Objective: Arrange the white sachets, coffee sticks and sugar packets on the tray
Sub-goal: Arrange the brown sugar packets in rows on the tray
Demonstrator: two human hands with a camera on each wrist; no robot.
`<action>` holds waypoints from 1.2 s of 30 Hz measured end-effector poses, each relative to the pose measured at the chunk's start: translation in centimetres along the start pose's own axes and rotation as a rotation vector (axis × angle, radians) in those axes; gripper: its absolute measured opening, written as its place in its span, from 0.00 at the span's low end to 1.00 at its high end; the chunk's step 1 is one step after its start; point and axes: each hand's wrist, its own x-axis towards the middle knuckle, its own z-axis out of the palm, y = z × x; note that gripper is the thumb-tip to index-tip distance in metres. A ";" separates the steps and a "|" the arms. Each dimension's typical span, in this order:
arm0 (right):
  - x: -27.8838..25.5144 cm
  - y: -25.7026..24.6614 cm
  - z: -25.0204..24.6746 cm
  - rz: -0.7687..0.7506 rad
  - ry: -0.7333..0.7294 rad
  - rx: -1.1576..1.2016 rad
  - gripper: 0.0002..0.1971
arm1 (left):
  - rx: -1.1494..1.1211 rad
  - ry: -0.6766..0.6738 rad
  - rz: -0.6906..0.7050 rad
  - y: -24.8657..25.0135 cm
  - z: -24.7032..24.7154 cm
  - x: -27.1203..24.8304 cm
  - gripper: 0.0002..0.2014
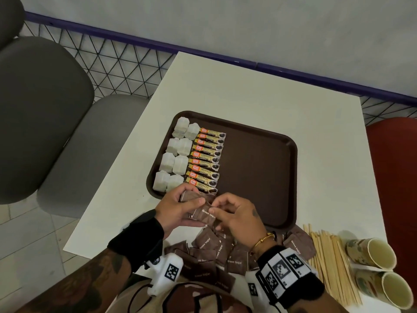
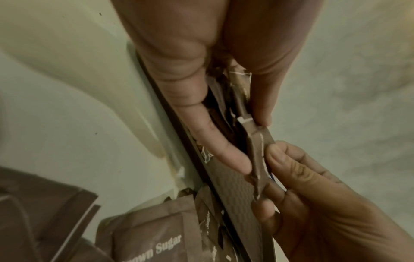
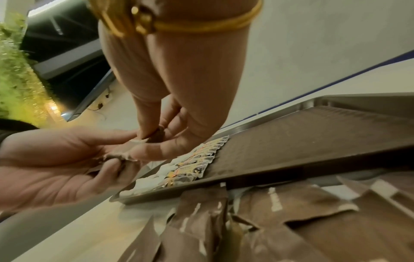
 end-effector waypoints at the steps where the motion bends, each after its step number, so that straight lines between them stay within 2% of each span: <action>1: 0.1 0.1 -0.4 0.000 -0.010 0.022 0.03 | -0.025 -0.005 -0.009 0.1 0.0 0.0 0.10; 6: 0.2 0.3 -1.8 0.003 -0.117 0.188 0.03 | -0.033 -0.002 -0.028 0.2 -0.5 0.1 0.08; 7: 0.3 0.2 -2.2 0.023 -0.087 0.202 0.02 | -0.029 0.010 -0.028 0.3 -0.6 0.2 0.08; 9: 0.9 0.6 -3.2 0.087 0.064 0.182 0.02 | -0.030 0.055 -0.024 0.4 -0.9 0.3 0.08; 11: 1.9 1.4 -4.4 0.130 0.227 0.009 0.02 | -0.031 0.105 -0.018 0.5 -1.4 0.5 0.08; 12: 2.4 1.8 -4.9 0.133 0.261 -0.114 0.03 | -0.034 0.119 -0.015 0.5 -1.6 0.6 0.08; 14: 3.5 2.4 -5.4 0.127 0.240 -0.316 0.04 | -0.038 0.129 -0.012 0.5 -2.0 0.6 0.07; 18: 4.8 3.3 -4.6 0.087 0.146 -0.518 0.06 | -0.039 0.138 -0.011 0.5 -2.4 0.5 0.07; 20: 4.9 3.4 -3.9 0.056 0.145 -0.594 0.07 | -0.037 0.138 -0.013 0.4 -2.3 0.5 0.08; 27: 5.2 3.6 -2.8 0.034 0.209 -0.607 0.05 | -0.039 0.126 0.007 0.4 -1.5 0.7 0.08; 32: 5.4 3.5 -2.9 0.018 0.224 -0.565 0.09 | -0.020 0.076 0.009 0.8 -0.7 0.7 0.10; 36: 4.4 2.0 -3.9 -0.015 0.326 -0.395 0.07 | -0.020 0.013 0.004 0.9 -0.4 0.4 0.11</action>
